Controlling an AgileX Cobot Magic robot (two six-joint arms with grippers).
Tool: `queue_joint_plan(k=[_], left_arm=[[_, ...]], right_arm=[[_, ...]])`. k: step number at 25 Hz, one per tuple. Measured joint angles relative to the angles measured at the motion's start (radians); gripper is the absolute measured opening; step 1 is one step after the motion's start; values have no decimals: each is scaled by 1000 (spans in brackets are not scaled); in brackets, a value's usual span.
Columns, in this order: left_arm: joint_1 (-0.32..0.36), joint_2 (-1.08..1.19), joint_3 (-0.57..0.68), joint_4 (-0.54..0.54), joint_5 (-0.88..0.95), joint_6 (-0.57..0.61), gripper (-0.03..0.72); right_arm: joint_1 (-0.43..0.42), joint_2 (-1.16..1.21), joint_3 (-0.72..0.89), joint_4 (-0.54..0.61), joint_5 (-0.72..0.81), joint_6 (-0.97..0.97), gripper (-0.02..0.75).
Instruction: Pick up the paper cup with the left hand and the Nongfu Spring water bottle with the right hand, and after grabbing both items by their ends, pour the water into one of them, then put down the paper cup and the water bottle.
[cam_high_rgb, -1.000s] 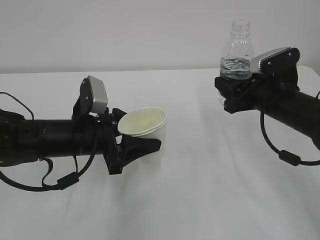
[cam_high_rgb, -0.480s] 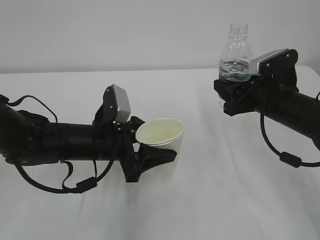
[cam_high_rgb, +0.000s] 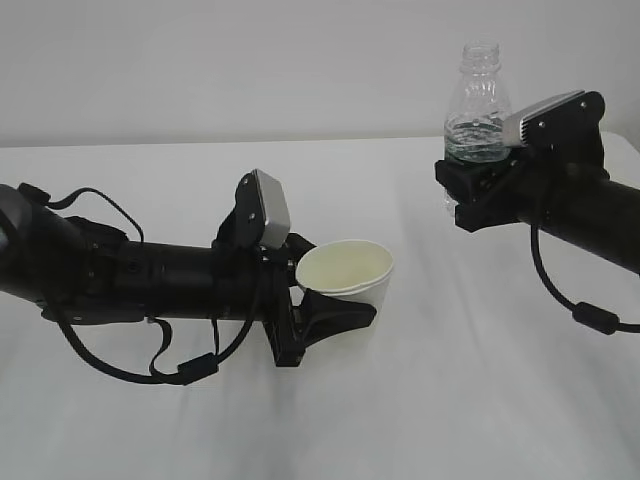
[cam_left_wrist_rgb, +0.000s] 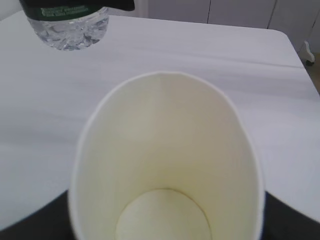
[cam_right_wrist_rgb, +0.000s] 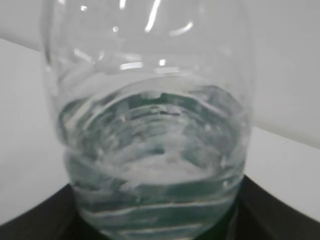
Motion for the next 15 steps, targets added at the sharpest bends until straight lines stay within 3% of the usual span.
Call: queue_joint_plan(k=[15], left_arm=[[-4, 10, -2, 0, 4, -10, 438]], right_arm=[[0, -174, 14, -44, 223, 57, 445]])
